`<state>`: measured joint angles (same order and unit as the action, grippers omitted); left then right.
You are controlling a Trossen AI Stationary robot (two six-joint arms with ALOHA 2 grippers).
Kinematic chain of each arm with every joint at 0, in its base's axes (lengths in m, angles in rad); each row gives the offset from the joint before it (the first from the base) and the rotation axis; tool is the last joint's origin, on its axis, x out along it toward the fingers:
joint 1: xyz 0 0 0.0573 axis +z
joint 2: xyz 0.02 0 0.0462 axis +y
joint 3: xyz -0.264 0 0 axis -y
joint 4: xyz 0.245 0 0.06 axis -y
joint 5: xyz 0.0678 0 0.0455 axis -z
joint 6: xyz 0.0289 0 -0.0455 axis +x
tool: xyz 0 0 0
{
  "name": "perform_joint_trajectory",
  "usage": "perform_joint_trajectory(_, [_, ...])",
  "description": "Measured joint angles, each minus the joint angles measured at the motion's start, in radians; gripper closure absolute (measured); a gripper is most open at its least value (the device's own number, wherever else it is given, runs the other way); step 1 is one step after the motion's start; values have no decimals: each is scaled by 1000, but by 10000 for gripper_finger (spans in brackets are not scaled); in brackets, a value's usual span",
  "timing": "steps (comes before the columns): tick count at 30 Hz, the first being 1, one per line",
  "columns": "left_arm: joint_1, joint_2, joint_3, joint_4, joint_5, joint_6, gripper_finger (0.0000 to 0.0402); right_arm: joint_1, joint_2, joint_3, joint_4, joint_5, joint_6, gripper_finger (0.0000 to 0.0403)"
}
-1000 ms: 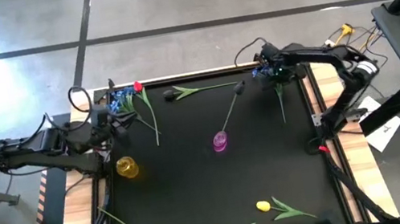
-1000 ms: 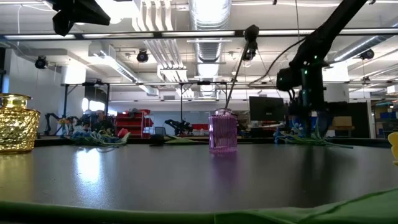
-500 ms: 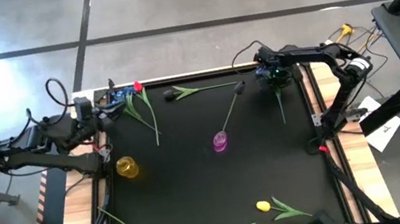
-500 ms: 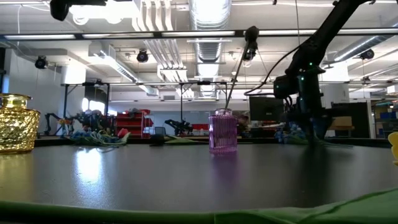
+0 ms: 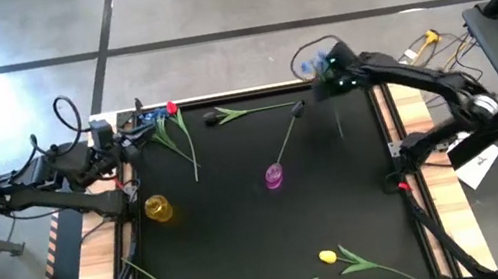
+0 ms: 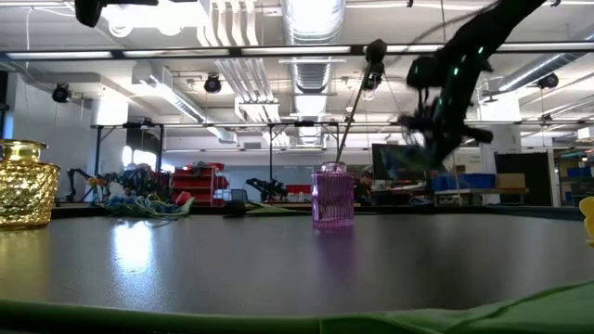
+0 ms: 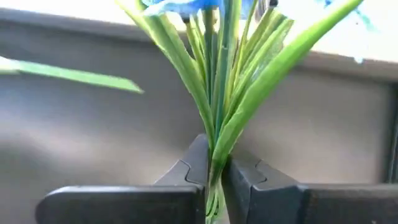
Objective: Sort flowers into vase by color
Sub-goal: Put the right blue flowers into the pink vase
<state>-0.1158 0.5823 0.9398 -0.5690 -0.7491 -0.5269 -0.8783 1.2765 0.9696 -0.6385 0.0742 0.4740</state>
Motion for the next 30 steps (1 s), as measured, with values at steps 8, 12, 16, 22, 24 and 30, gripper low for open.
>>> perform_joint_trajectory(8, [0, 3, 0, 0, -1, 26, 363, 75, -333, 2, 231, 7, -14, 384])
perform_joint_trajectory(12, [0, 16, 0, 0, 34, 59, 363, 187, -450, 2, 363, 5, -77, 385])
perform_joint_trajectory(16, [0, 32, -1, 12, 108, 74, 363, 341, -535, 3, 421, 3, -140, 385])
perform_joint_trajectory(22, [0, 53, -1, 19, 221, 74, 363, 637, -580, 5, 471, -30, -213, 385])
perform_joint_trajectory(24, [0, 65, -2, 36, 291, 81, 363, 745, -555, 5, 521, -25, -234, 385])
perform_joint_trajectory(30, [-7, 120, -2, 130, 493, 89, 363, 1019, -401, 4, 719, 127, -386, 385])
